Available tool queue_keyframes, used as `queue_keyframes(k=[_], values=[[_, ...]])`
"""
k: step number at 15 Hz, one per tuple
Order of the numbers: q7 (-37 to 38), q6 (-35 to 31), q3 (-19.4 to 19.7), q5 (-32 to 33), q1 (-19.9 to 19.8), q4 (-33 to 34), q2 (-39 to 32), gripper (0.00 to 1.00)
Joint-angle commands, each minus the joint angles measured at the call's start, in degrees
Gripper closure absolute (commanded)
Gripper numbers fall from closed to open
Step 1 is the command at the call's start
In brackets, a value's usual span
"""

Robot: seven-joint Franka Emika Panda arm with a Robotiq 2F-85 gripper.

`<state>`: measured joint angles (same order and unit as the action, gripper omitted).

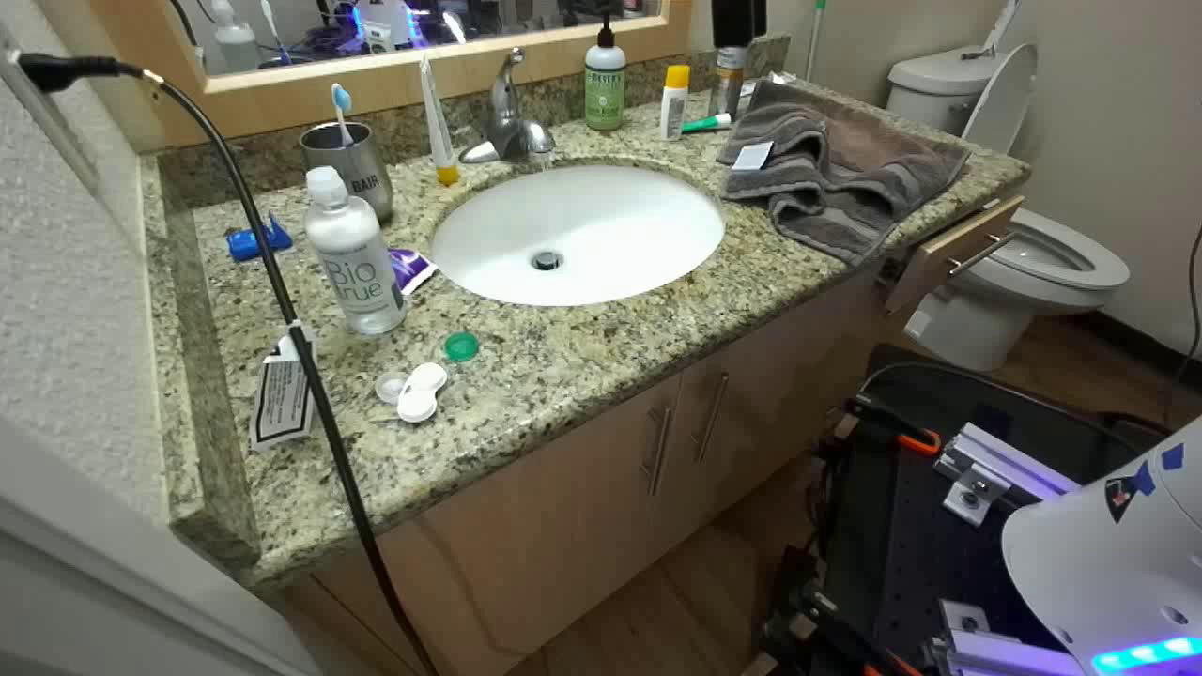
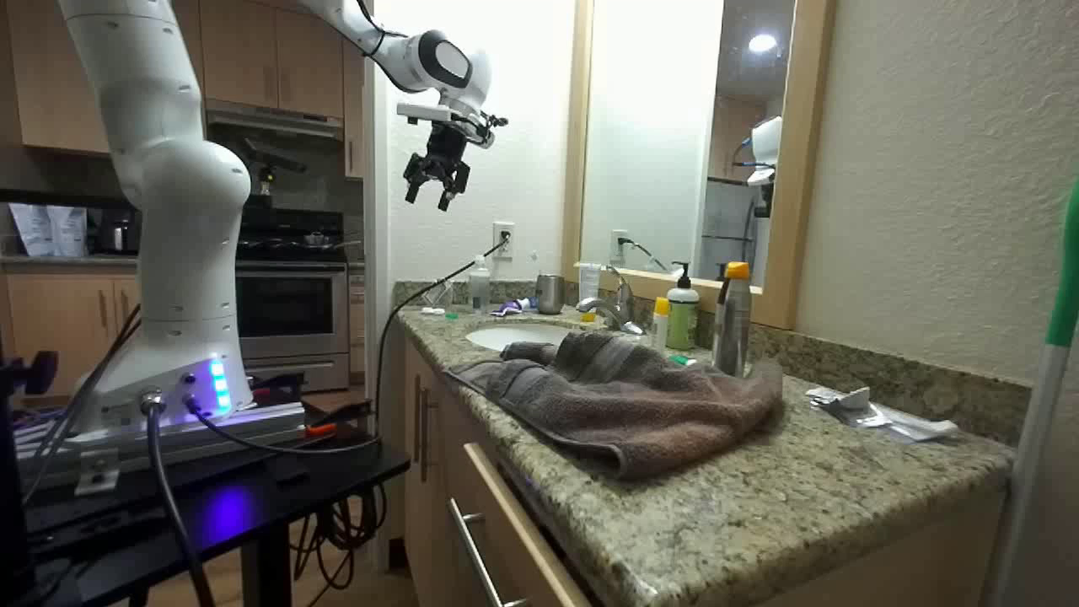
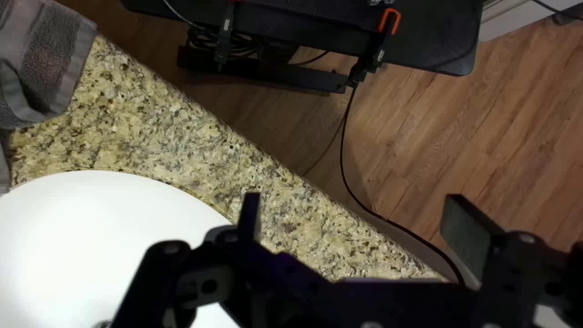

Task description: Use the grey towel to wipe the countertop

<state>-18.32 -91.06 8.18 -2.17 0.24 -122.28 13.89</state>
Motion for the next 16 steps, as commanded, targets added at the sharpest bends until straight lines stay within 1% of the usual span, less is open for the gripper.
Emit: queue_keyframes(k=[1,2,3,4,7,10,12,13,14,16], values=[[-0.2,0.1,-0.9,-0.2,-0.9,0.1,-0.1,0.00],[1.8,-0.4,0.1,-1.3,-1.9,0.7,-1.6,0.00],[0.9,0.6,1.6,-3.2,-2.8,1.1,-2.7,0.00],[1.8,0.3,3.0,-4.0,-4.3,0.6,-3.2,0.00],[-0.5,-0.3,8.4,-4.9,-9.4,-0.8,-5.3,0.00],[-1.0,-1.9,13.5,-5.9,-15.0,-0.4,-9.8,0.00],[0.2,-1.0,15.2,-10.2,-17.3,0.3,-11.2,0.00],[-0.4,-0.8,13.8,-7.1,-16.8,-0.5,-9.6,0.00],[-0.4,-0.8,14.5,-8.5,-17.8,-0.4,-10.3,0.00],[-0.4,-0.8,14.8,-9.3,-18.3,-0.4,-10.7,0.00]])
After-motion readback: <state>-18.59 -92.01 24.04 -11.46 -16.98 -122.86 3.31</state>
